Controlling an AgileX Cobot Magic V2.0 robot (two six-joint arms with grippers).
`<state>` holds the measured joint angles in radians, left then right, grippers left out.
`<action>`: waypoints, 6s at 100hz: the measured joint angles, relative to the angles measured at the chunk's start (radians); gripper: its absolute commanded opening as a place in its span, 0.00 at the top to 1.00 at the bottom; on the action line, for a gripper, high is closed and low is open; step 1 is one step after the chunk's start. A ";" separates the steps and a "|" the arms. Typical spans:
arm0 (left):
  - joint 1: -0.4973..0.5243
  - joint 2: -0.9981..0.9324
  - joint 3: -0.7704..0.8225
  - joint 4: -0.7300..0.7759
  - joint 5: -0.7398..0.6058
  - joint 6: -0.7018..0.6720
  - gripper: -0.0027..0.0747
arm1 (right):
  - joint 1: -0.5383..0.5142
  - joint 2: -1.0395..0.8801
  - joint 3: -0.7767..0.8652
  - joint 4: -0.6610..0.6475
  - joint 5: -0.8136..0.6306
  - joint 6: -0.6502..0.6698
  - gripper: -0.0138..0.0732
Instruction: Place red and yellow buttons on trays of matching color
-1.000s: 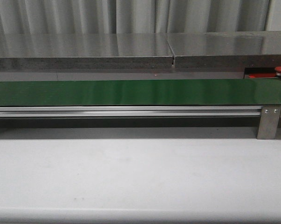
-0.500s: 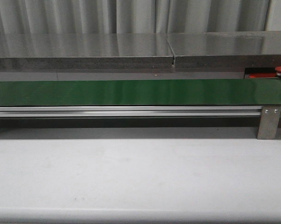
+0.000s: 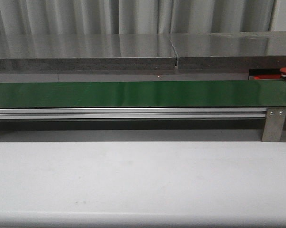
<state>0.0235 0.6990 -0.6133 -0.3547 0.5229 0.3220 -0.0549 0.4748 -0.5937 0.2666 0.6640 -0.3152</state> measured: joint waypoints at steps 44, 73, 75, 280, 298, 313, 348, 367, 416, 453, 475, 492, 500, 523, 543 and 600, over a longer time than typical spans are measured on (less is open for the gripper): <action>0.000 0.055 0.000 -0.008 0.000 0.000 0.11 | 0.000 0.000 0.000 0.000 0.000 0.000 0.92; 0.130 0.144 -0.163 -0.004 0.028 -0.021 0.11 | 0.000 0.000 0.000 0.000 0.000 0.000 0.92; 0.149 0.162 -0.187 -0.004 0.035 -0.021 0.11 | 0.000 0.000 0.000 0.000 0.000 0.000 0.92; 0.399 1.644 -1.357 -0.037 0.159 -0.025 0.11 | 0.000 0.000 0.000 0.000 -0.001 0.002 0.92; 0.394 1.674 -1.377 -0.043 0.154 -0.025 0.11 | 0.000 0.000 0.000 0.000 -0.001 0.002 0.92; 0.389 1.674 -1.384 -0.043 0.147 -0.025 0.19 | 0.000 0.000 0.000 0.000 -0.001 0.002 0.92; 0.388 1.674 -1.387 -0.045 0.176 -0.025 0.64 | 0.000 0.000 0.000 0.000 -0.001 0.002 0.92; 0.388 1.674 -1.388 -0.045 0.187 -0.023 0.88 | 0.000 0.000 0.000 0.000 -0.001 0.002 0.92; 0.388 1.455 -1.430 -0.046 0.322 0.002 0.99 | 0.000 0.000 0.000 0.000 -0.001 0.002 0.92; 0.381 1.274 -1.214 -0.174 0.331 0.084 0.99 | 0.000 0.000 0.000 0.000 -0.001 0.003 0.92; 0.333 1.214 -0.994 -0.193 0.206 0.144 0.99 | 0.000 0.000 0.000 0.000 -0.001 0.003 0.92; 0.294 1.211 -0.897 -0.198 0.134 0.152 0.99 | 0.000 0.000 0.000 0.000 -0.001 0.003 0.92; 0.281 1.211 -0.875 -0.202 0.111 0.154 0.99 | 0.000 0.000 0.000 0.000 -0.001 0.003 0.92; 0.278 1.211 -0.869 -0.201 0.091 0.160 0.99 | 0.000 0.000 0.000 0.000 -0.001 0.003 0.92; 0.278 1.211 -0.869 -0.202 0.097 0.178 0.99 | 0.000 0.000 0.000 0.000 -0.001 0.003 0.92; 0.278 1.232 -0.869 -0.223 0.140 0.184 0.41 | 0.000 0.000 0.000 0.000 -0.001 0.005 0.92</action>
<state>0.3013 1.9310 -1.4823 -0.5773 0.6631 0.5059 -0.0549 0.4748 -0.5937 0.2666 0.6633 -0.3098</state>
